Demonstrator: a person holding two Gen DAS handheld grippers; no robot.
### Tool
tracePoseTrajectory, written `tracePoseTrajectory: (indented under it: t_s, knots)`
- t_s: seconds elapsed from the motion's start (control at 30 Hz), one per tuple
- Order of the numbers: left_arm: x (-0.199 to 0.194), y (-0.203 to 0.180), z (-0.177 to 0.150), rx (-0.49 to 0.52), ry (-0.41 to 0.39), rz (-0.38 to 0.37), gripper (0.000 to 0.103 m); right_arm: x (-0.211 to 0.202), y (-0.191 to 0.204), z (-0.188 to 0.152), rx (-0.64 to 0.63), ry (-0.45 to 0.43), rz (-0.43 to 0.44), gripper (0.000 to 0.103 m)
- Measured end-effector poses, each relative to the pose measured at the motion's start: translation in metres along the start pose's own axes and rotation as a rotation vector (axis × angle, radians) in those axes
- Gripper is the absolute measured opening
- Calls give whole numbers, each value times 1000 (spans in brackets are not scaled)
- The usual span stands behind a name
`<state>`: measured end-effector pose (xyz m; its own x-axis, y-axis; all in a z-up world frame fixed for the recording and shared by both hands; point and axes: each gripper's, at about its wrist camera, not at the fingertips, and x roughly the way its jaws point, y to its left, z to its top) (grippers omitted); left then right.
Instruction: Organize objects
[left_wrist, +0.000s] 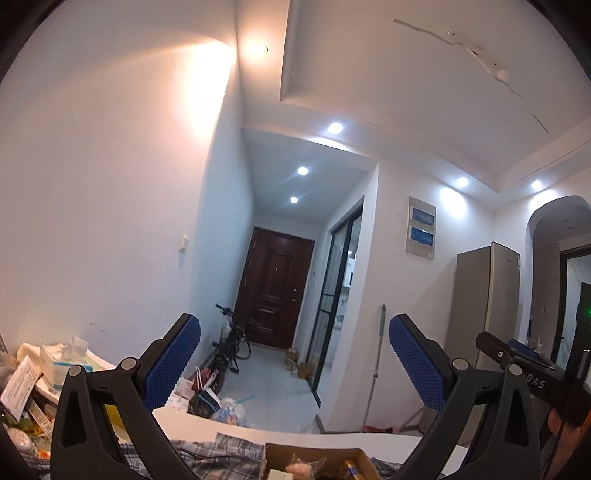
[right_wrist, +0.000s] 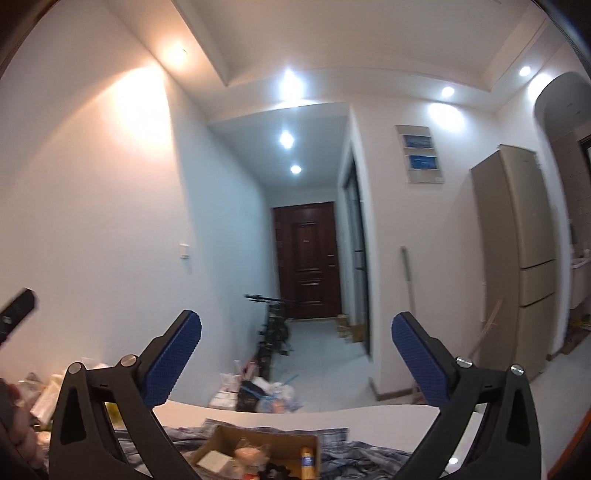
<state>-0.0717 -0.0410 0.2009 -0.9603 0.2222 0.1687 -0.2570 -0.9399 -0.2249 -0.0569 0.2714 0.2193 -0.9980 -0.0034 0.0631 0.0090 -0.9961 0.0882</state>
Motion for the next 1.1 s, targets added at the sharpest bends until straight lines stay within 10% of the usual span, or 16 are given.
tracePoseTrajectory:
  t_s: [0.43, 0.8, 1.1]
  knots:
    - [-2, -24, -3, -36, 136, -157, 103, -7, 10, 10, 53, -33, 14, 103]
    - [-29, -24, -31, 68, 194, -69, 103, -14, 6, -17, 80, 143, 234, 103]
    - [-34, -10, -91, 86, 295, -27, 103, -2, 15, -74, 26, 292, 241, 103]
